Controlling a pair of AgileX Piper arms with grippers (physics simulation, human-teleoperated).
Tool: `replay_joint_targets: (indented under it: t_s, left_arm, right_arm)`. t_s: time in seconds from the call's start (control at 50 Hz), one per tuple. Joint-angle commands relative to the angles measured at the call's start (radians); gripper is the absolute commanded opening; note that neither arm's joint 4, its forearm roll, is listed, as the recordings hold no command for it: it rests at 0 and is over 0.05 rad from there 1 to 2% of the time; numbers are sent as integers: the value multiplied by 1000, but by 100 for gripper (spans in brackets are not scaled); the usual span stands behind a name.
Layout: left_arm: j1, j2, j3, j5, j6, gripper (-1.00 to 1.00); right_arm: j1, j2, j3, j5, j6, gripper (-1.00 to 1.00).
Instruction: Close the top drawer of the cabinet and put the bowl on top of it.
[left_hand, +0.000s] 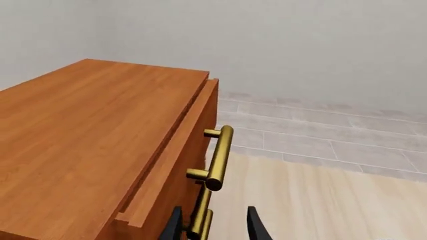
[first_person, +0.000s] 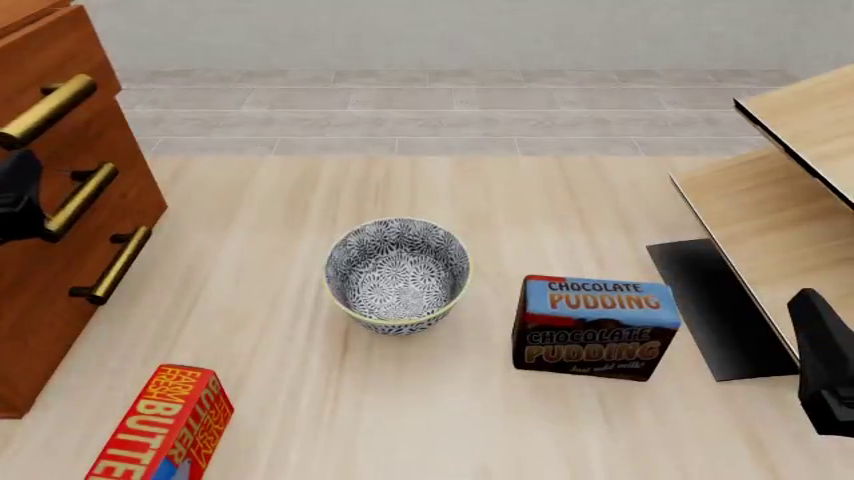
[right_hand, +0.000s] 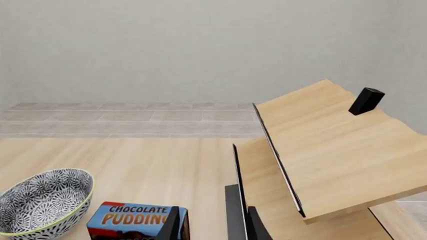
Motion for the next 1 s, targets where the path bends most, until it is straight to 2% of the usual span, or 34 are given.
replay_joint_targets:
  t_s: [0.02,0.44,0.8,1.0]
  left_arm:
    - [31,32,-14,1,4,100]
    - [89,101,-24,-47,0,100]
    - [142,139,-45,-52,-36,100]
    - [121,120,-43,-31,-31,100]
  right_arm:
    - [0,-5,2,3,0,100]
    - [0,-5,2,3,0,100]
    - [0,-5,2,3,0,100]
    - [0,-5,2,3,0,100]
